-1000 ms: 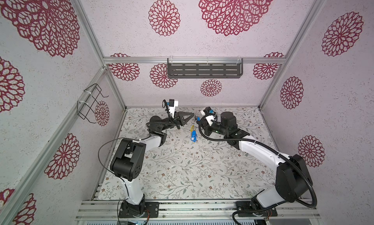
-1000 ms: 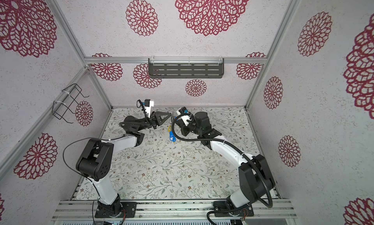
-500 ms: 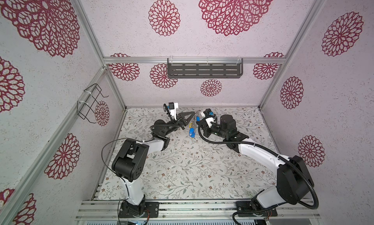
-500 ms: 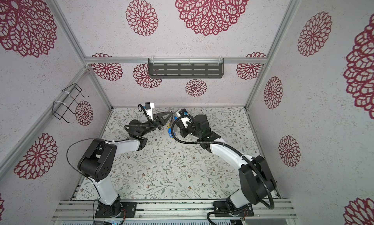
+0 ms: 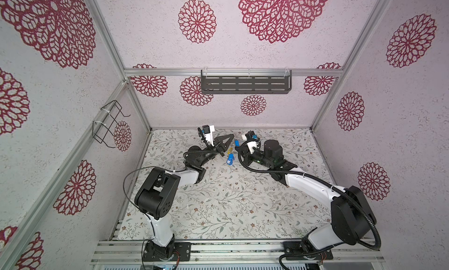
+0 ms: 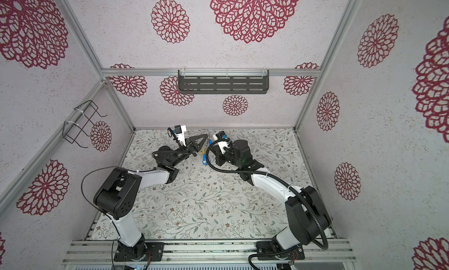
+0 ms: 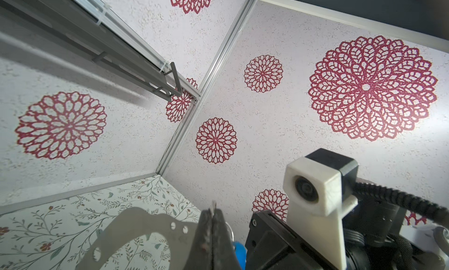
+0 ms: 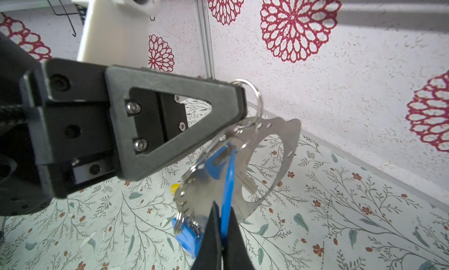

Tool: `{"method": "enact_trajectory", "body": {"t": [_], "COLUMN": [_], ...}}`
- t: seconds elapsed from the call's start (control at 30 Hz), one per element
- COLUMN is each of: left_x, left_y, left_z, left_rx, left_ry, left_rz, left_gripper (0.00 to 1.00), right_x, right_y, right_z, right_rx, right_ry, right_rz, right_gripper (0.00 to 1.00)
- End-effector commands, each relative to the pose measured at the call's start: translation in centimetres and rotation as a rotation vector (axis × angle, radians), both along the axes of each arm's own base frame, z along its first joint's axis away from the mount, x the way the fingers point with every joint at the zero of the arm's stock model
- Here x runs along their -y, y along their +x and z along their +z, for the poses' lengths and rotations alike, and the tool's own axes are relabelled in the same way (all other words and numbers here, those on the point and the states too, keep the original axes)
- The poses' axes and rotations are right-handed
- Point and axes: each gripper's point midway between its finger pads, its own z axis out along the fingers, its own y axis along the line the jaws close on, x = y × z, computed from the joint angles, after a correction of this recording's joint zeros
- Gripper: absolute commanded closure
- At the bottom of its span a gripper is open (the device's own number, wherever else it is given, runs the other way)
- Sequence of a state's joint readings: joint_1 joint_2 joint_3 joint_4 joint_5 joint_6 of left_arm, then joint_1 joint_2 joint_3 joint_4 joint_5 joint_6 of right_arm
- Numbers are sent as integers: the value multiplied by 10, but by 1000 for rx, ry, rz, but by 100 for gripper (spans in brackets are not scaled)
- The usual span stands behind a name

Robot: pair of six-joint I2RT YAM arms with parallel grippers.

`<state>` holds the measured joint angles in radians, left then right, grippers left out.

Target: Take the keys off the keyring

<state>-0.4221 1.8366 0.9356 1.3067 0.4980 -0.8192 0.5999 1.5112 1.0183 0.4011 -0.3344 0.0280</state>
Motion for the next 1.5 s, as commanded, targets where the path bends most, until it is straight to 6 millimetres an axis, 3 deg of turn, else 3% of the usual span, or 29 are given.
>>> {"method": "enact_trajectory", "body": {"t": [0.0, 0.37, 0.63, 0.93, 1.23, 1.47], "left_x": [-28, -27, -35, -35, -35, -43], "left_y": [9, 5, 10, 11, 9, 7], "left_z": [29, 43, 44, 45, 36, 23], "left_rx": [64, 79, 64, 80, 93, 99], "left_ry": [-91, -151, -191, -195, -147, -88], "left_rz": [144, 161, 277, 389, 390, 396], "left_gripper": [100, 100, 100, 100, 100, 100], "right_x": [-15, -22, -34, -46, -3, 21], "right_y": [-15, -8, -13, -18, 0, -22], "right_z": [-4, -27, -38, -37, -33, -18], "right_rx": [-25, -70, -103, -122, -48, -19], "right_ry": [31, 46, 54, 141, 120, 141], "right_rz": [69, 52, 69, 72, -179, -199], "right_gripper": [100, 100, 100, 100, 100, 100]}}
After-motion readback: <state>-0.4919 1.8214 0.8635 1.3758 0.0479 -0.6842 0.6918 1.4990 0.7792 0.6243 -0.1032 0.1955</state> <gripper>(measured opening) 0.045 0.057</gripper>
